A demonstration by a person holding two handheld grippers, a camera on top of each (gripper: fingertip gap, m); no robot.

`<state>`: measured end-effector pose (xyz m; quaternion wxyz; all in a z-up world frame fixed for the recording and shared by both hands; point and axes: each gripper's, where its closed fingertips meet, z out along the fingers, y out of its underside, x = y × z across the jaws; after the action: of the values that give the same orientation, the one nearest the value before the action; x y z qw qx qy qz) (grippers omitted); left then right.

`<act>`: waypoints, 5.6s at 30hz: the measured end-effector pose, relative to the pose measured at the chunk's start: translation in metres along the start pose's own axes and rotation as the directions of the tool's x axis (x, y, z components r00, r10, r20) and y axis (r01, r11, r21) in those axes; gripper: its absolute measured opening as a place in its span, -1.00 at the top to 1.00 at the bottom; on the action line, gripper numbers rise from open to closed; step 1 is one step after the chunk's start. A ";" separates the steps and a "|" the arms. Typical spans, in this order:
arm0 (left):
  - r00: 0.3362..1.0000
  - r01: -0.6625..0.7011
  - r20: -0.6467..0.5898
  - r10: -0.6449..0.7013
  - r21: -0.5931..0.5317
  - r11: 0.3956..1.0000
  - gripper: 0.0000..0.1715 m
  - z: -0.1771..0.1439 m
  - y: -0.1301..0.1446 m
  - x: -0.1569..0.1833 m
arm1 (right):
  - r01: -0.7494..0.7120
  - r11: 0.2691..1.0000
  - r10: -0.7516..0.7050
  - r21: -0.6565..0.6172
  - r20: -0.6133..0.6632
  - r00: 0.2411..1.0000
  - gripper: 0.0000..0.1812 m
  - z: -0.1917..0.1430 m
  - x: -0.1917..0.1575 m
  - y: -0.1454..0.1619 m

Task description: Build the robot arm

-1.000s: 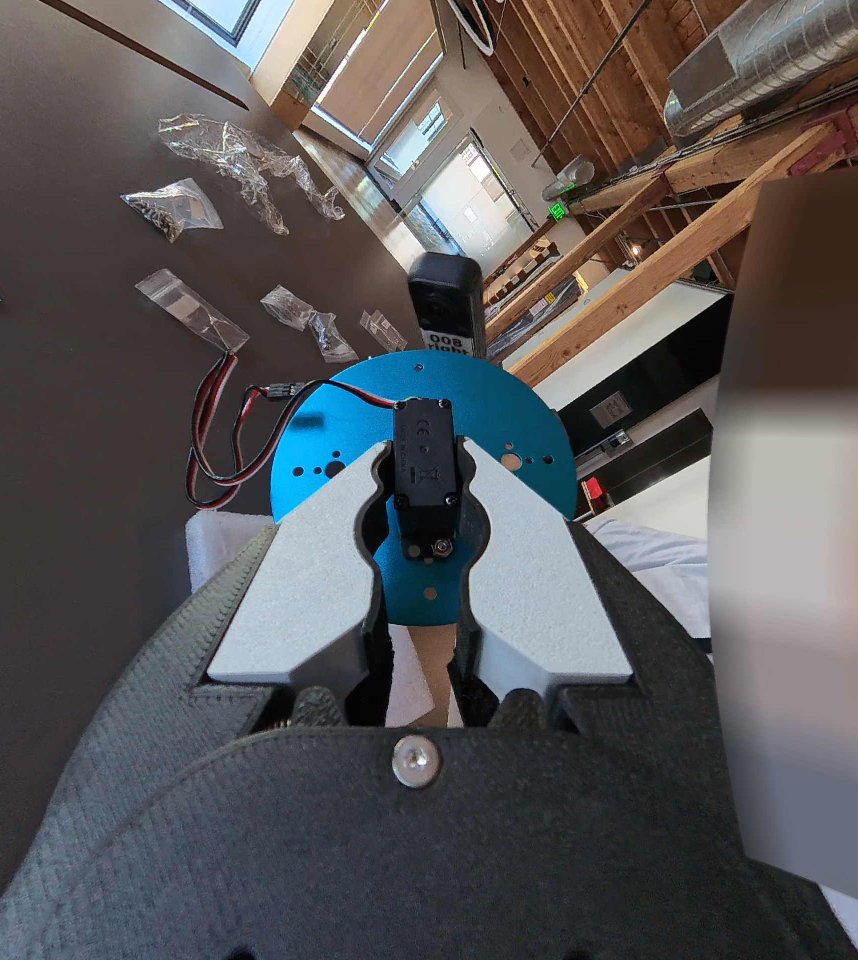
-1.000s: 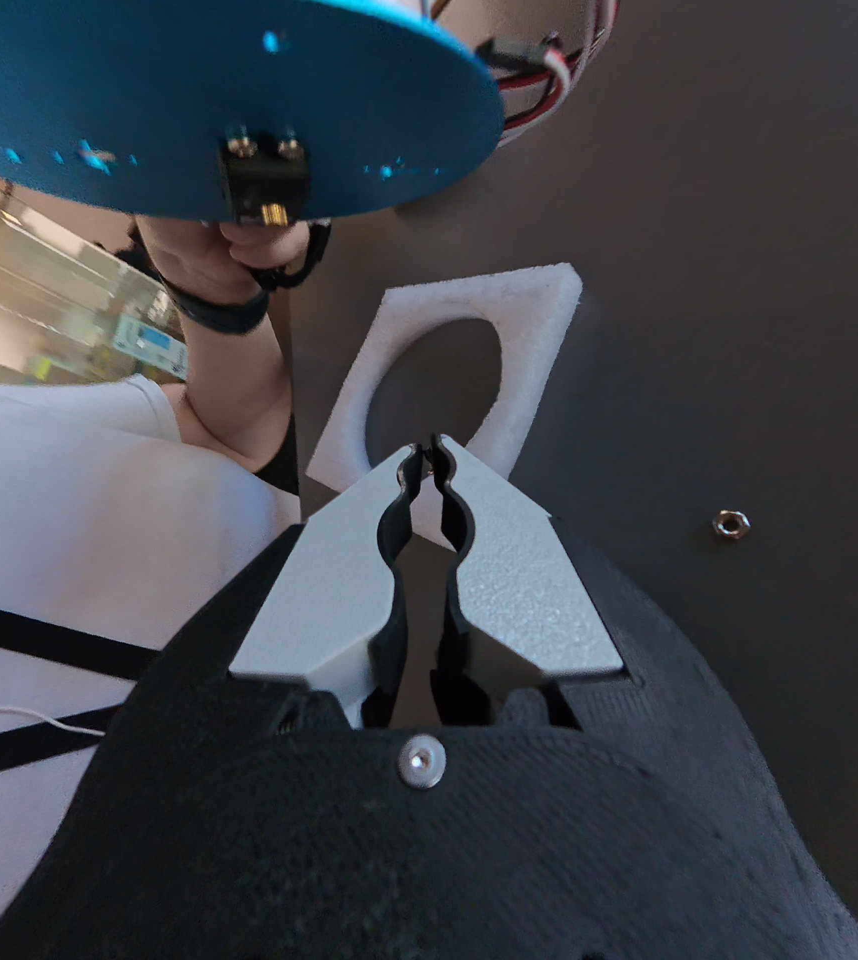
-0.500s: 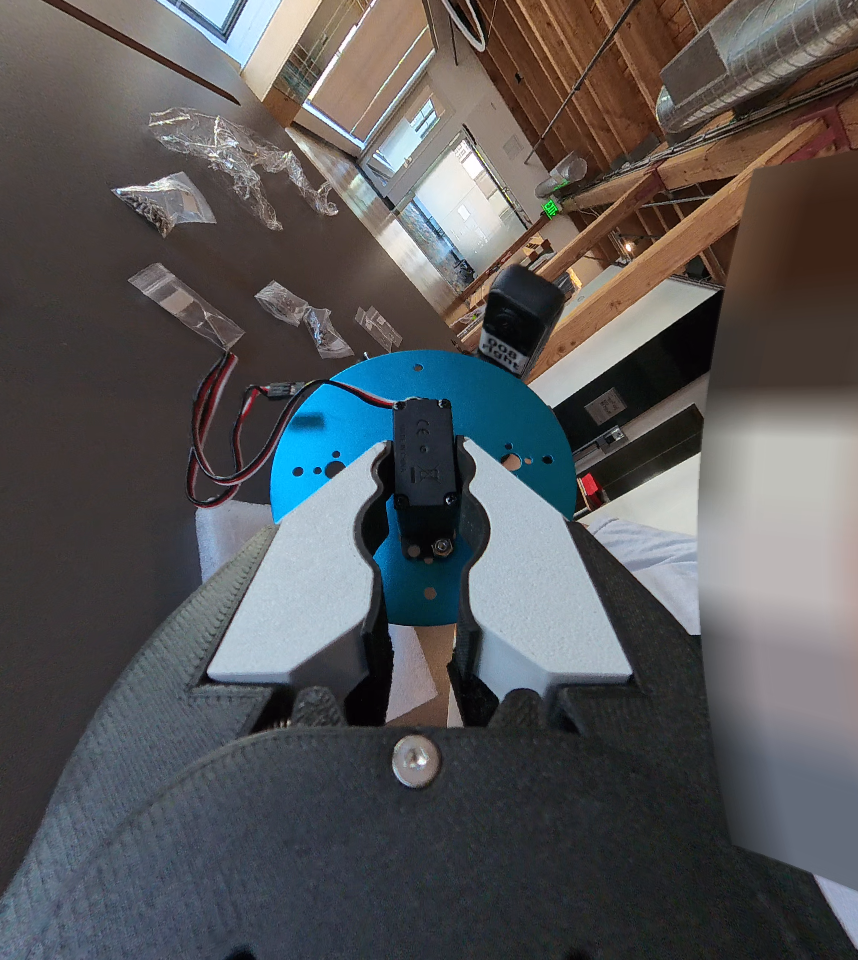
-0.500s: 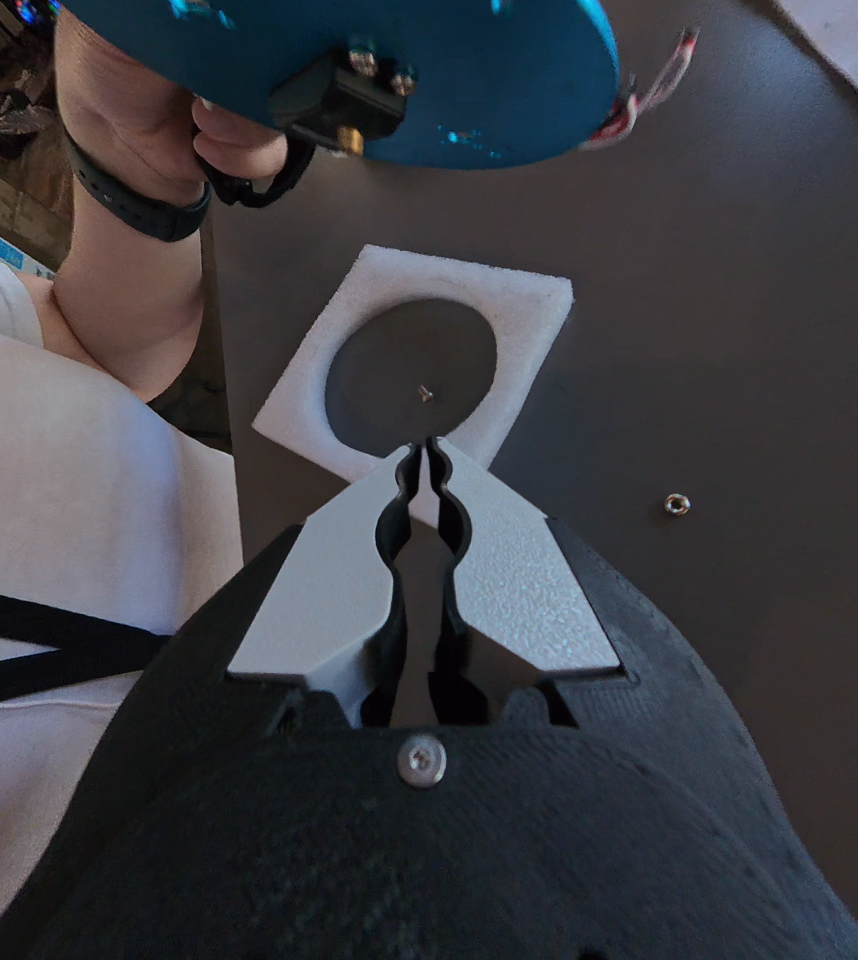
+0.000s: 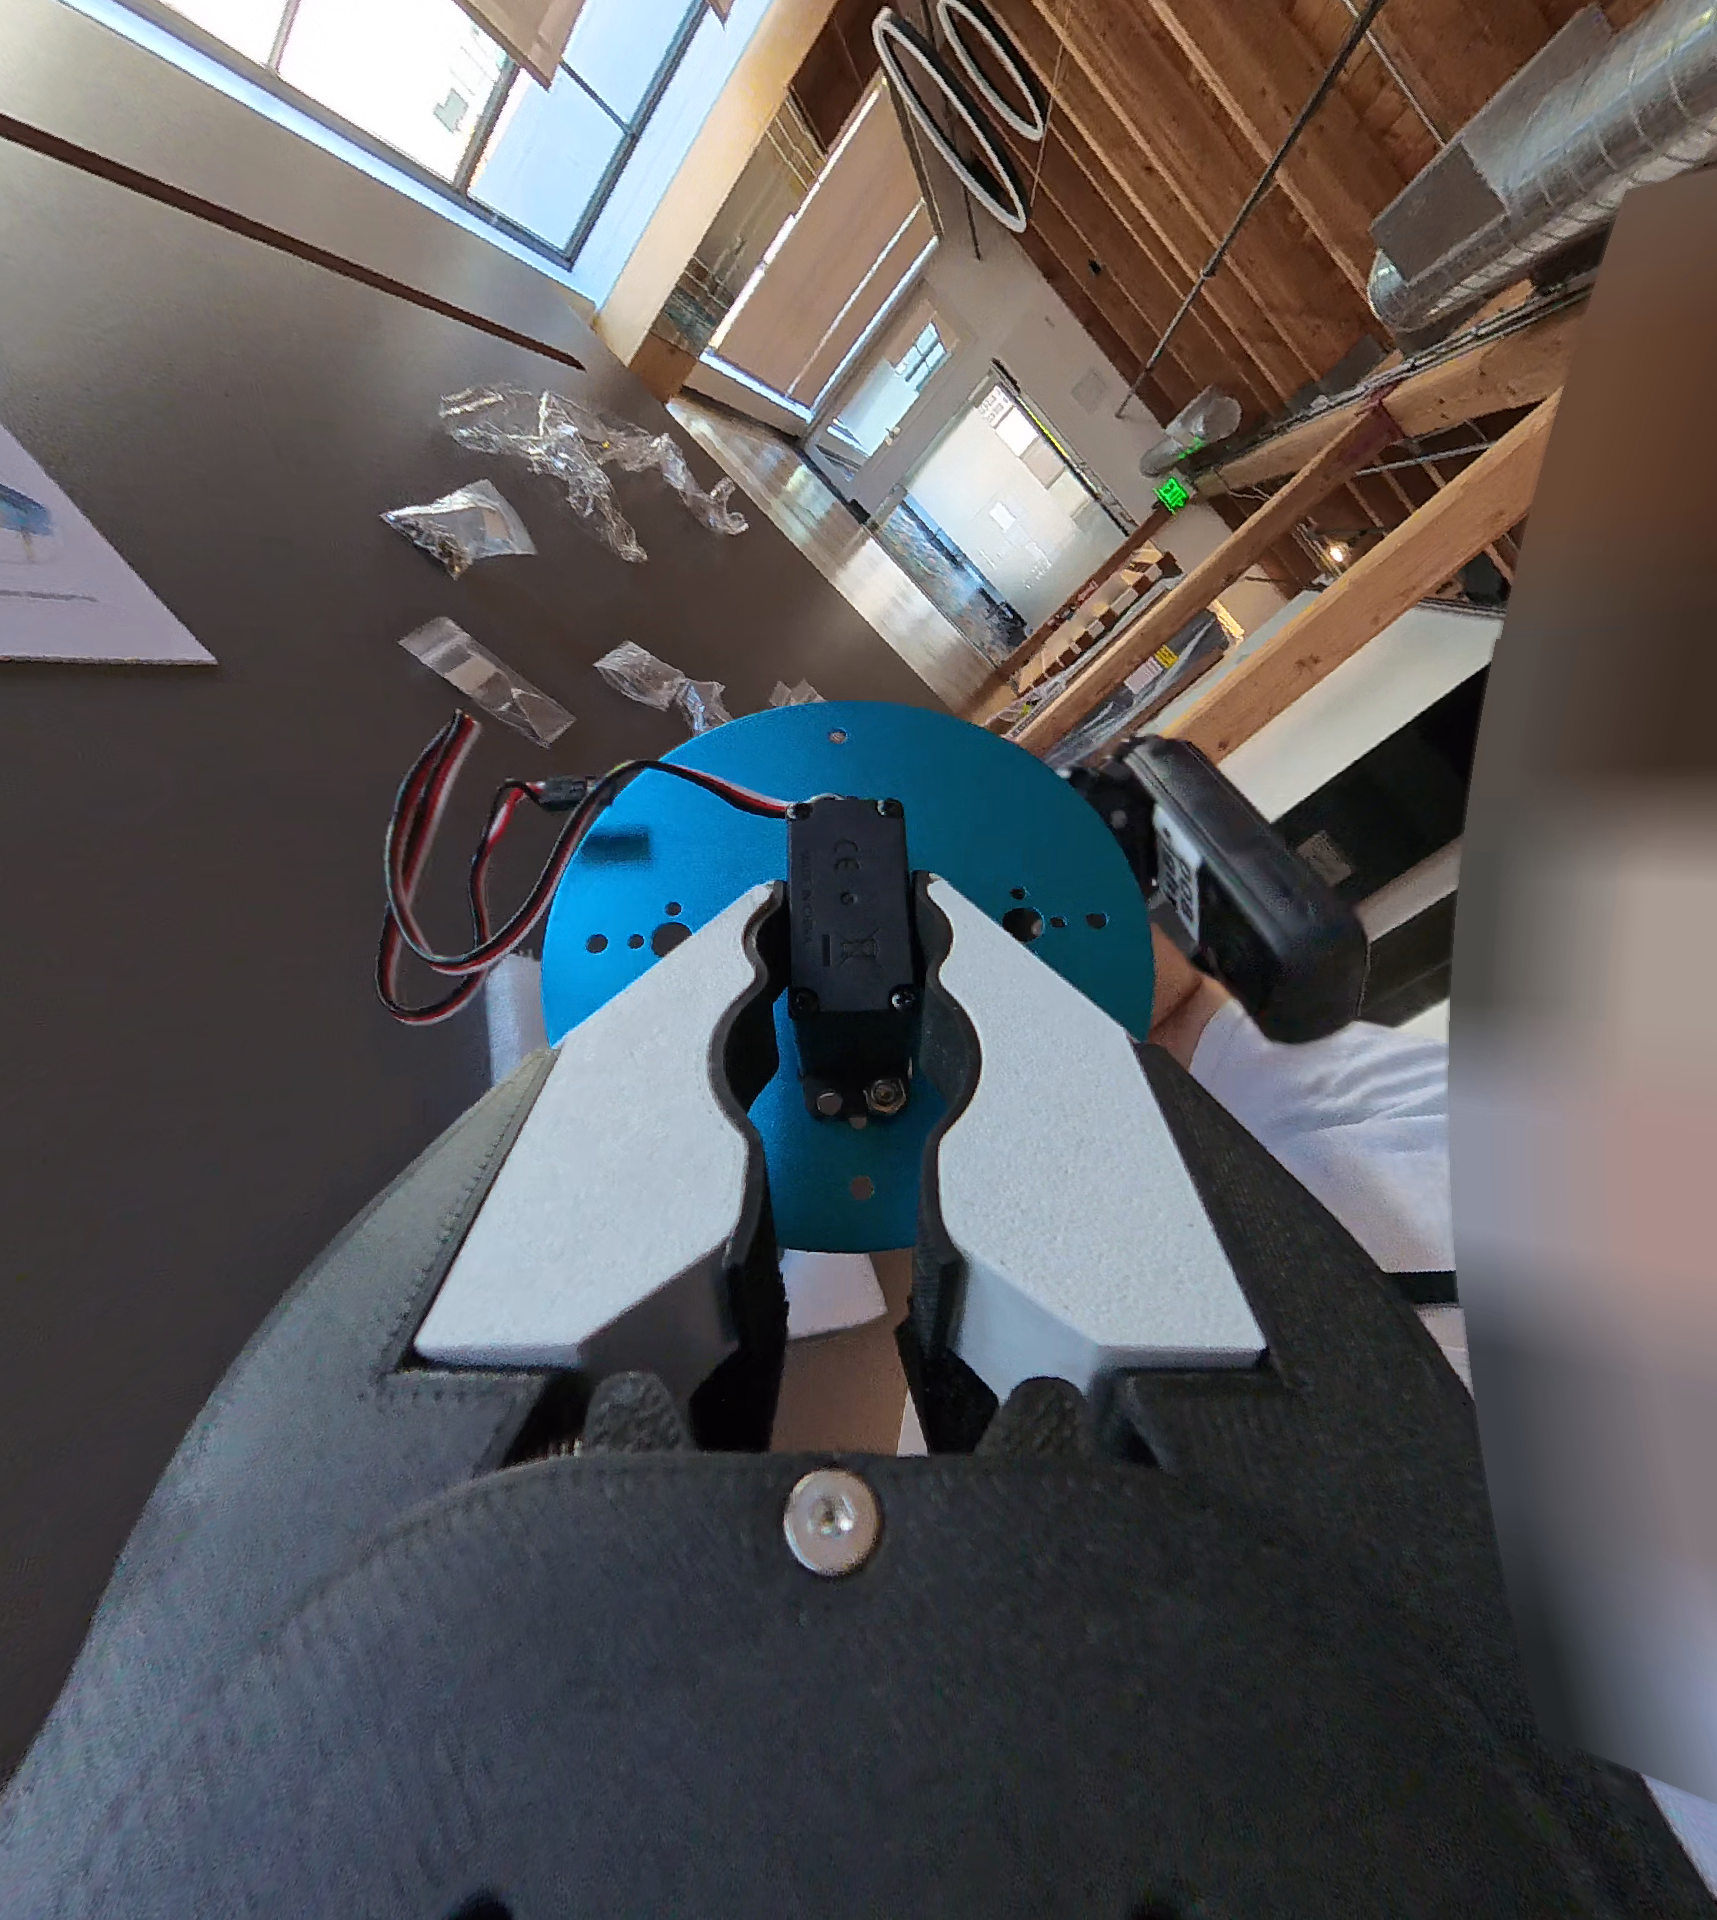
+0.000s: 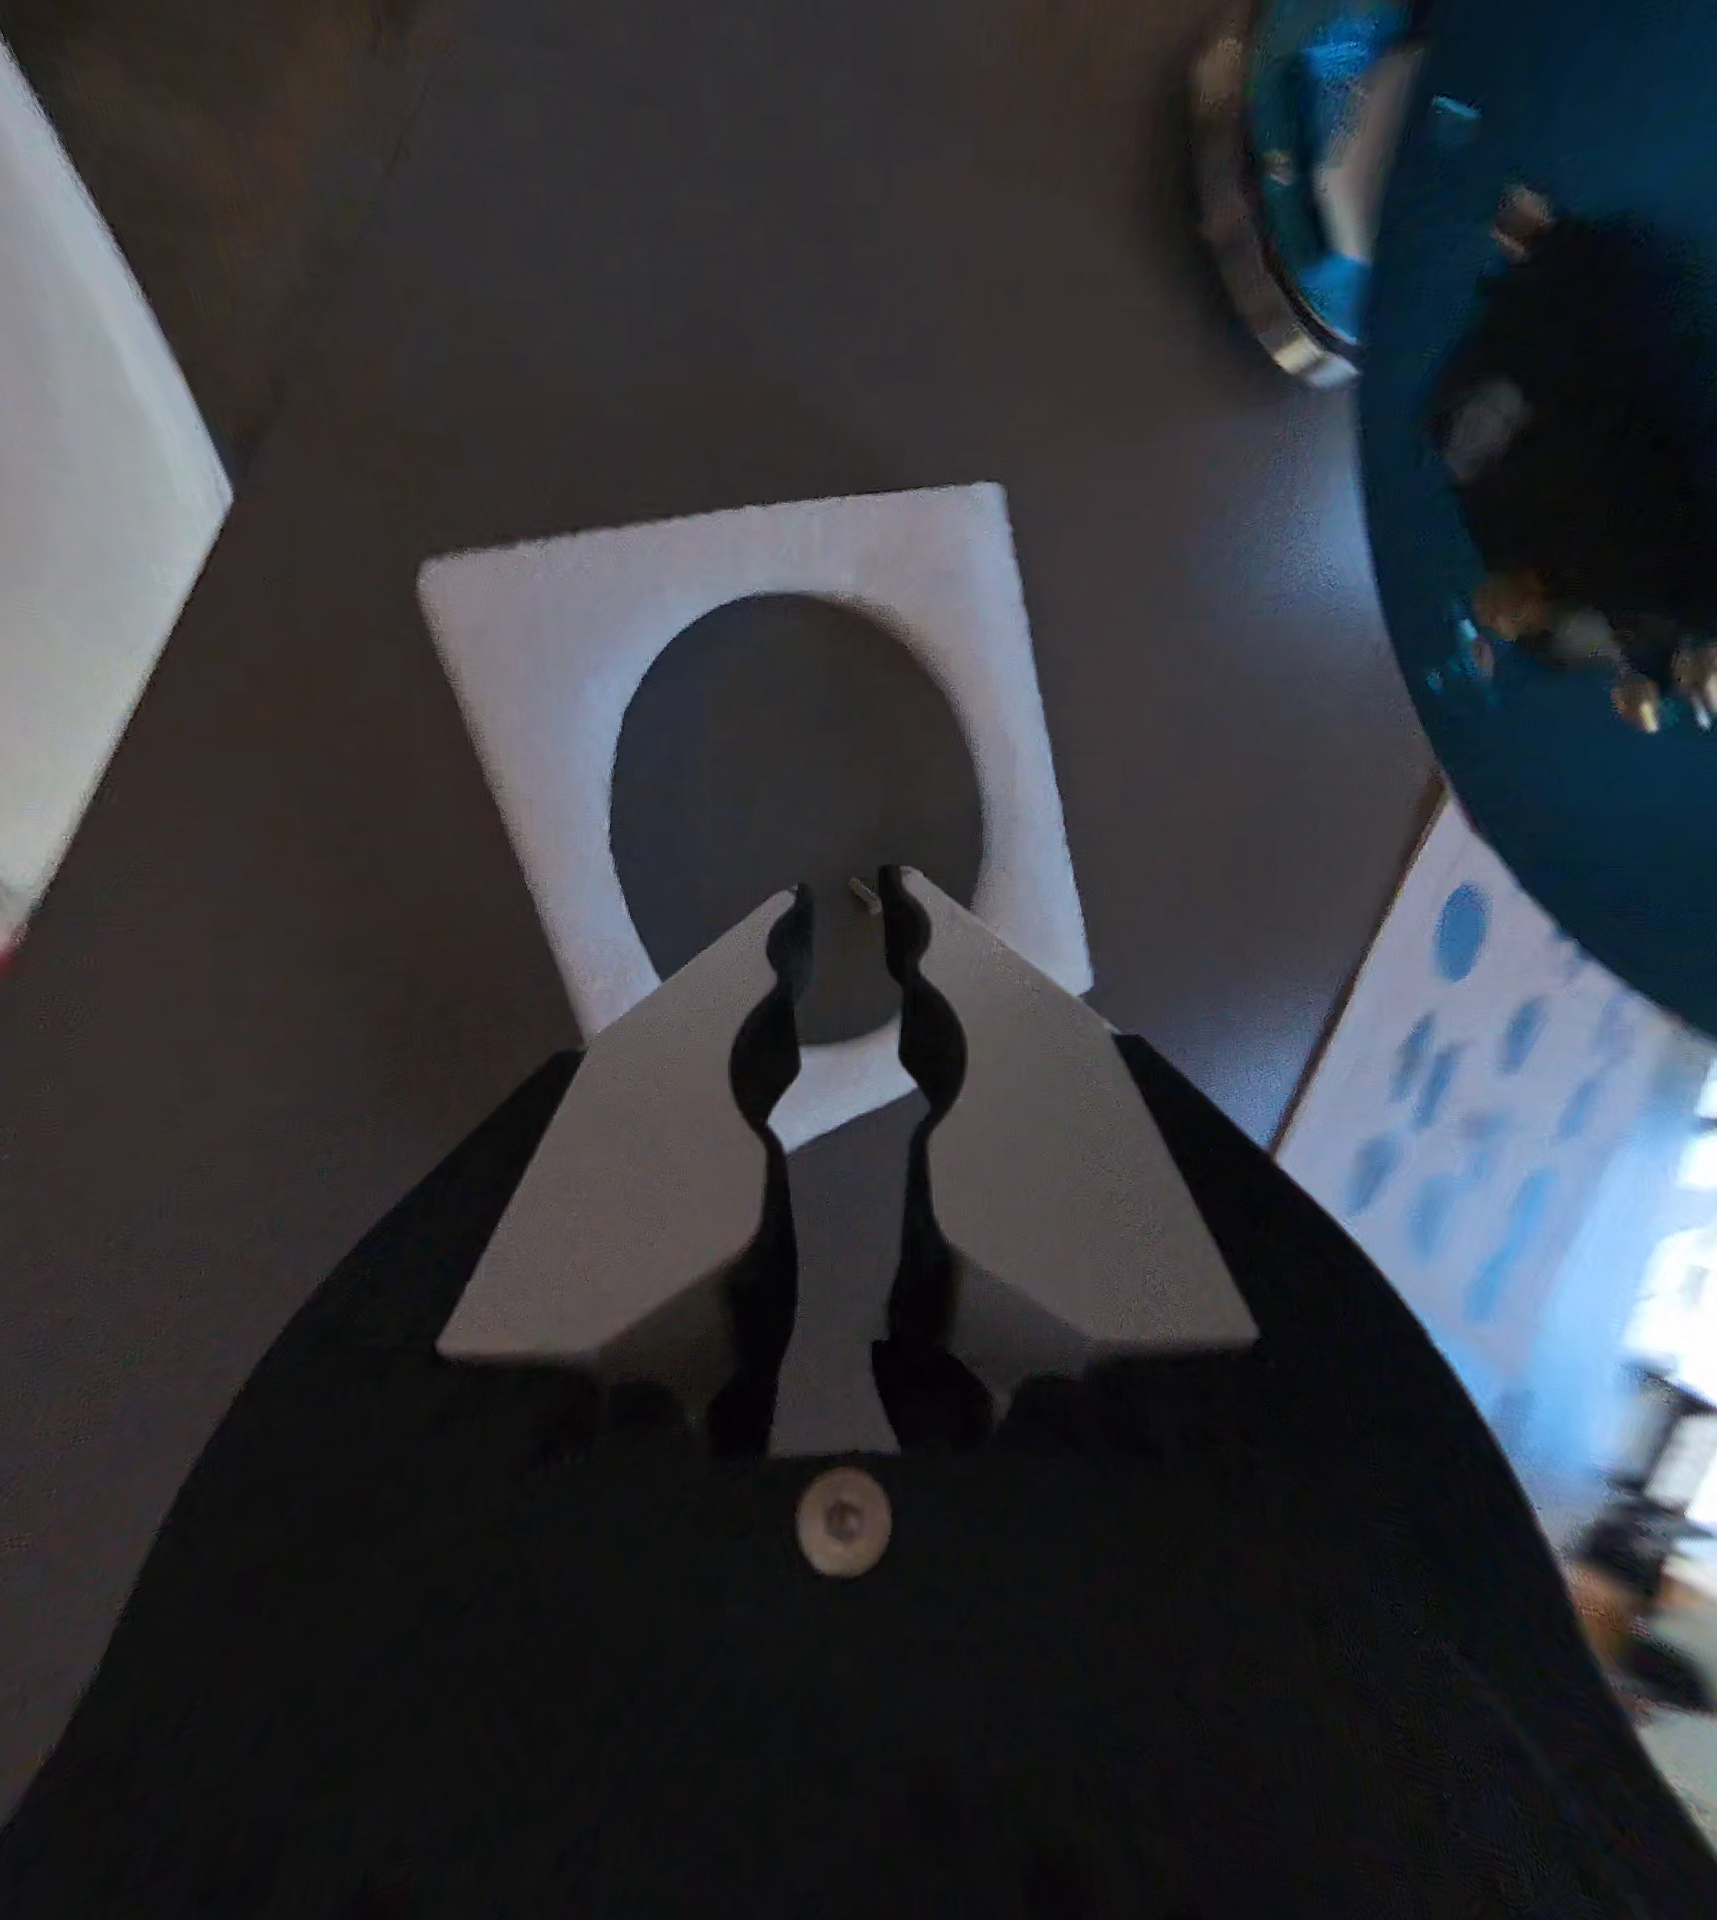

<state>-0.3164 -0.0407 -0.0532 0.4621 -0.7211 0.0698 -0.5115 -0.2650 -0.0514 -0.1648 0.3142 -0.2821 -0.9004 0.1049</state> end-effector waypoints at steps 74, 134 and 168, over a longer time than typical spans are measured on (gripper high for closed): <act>0.999 0.003 0.037 -0.007 0.104 0.995 0.74 -0.054 0.012 -0.003 | -0.758 0.652 0.756 0.035 0.040 0.653 0.98 0.035 0.022 -0.006; 1.000 0.011 0.017 -0.012 0.069 0.998 0.74 -0.026 0.019 -0.011 | 0.372 0.770 -0.362 -0.518 0.127 0.924 0.86 -0.029 -0.021 0.029; 0.761 -0.533 0.164 0.627 -0.391 0.750 0.71 0.105 0.057 0.012 | -0.811 -0.568 0.394 -0.141 0.819 -0.418 0.99 -0.097 0.001 0.040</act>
<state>-0.2058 -0.0168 -0.0925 0.4805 -0.7934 0.3074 -0.2125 -0.1871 -0.0165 -0.1030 -0.0999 -0.6751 -0.1598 0.7132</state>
